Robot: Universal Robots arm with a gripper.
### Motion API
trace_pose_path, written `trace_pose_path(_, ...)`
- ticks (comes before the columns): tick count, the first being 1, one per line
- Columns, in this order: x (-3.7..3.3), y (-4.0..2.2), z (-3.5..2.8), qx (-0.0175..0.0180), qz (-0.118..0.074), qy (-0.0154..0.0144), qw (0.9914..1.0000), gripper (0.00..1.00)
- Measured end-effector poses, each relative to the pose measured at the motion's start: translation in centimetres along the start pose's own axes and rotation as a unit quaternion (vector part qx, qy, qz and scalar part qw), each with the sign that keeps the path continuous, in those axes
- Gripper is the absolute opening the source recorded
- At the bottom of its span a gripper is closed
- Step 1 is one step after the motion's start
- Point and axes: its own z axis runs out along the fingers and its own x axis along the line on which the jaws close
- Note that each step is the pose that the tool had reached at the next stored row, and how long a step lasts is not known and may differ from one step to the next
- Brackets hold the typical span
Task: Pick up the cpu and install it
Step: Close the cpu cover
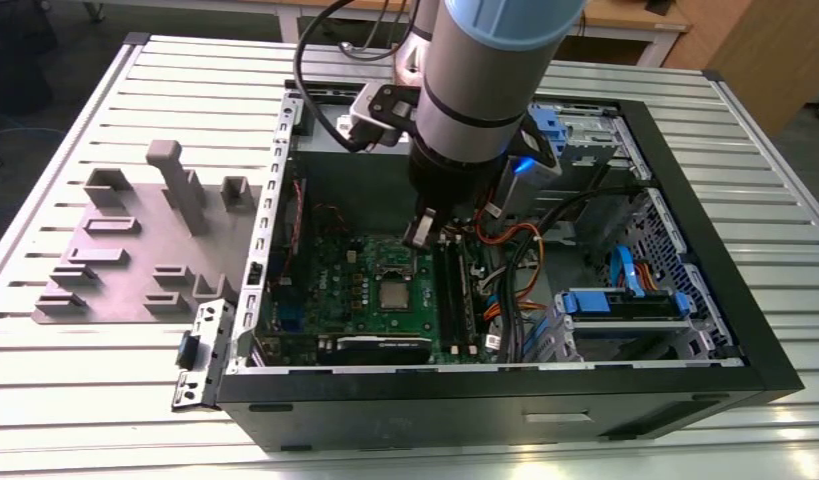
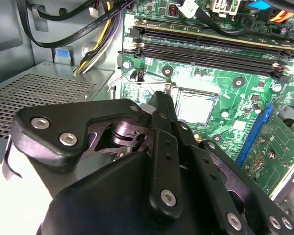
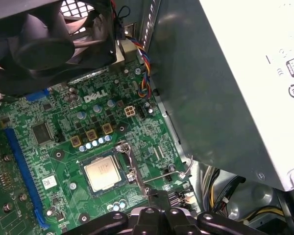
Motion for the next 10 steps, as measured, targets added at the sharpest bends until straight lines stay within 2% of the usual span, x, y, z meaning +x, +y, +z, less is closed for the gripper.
trace_pose_path(10,0.25,-0.11,-0.04,0.0,0.0,0.0001,1.0,0.11)
